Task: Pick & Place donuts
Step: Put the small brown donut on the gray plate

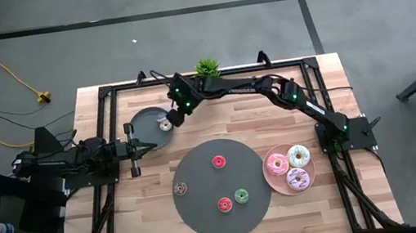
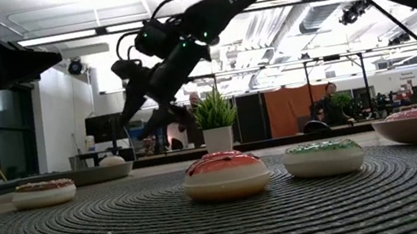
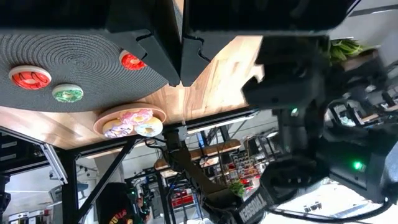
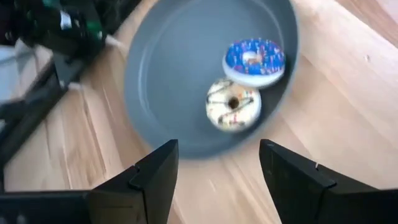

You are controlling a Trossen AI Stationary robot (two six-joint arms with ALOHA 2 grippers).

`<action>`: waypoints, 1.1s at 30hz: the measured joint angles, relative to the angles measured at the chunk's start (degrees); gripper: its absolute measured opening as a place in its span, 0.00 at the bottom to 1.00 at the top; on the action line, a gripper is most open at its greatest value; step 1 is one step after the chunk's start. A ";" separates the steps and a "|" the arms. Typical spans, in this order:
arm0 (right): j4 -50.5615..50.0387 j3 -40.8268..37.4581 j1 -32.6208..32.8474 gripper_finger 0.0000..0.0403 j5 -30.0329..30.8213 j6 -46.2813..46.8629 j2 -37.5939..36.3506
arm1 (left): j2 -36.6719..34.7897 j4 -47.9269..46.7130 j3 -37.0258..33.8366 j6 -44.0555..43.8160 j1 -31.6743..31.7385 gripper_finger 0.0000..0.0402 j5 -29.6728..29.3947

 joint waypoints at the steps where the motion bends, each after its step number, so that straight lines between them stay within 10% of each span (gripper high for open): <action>1: -0.94 0.00 0.10 0.54 0.06 -1.18 -0.44 | -0.01 -0.02 0.00 0.00 -0.01 0.00 0.00; 19: -23.76 0.00 2.55 0.49 -0.01 -23.42 -8.61 | -0.01 0.00 -0.01 0.00 0.00 0.00 -0.02; 33: -35.65 0.00 5.25 0.08 0.41 -31.76 -17.10 | 0.00 0.00 -0.01 0.00 0.00 0.00 0.00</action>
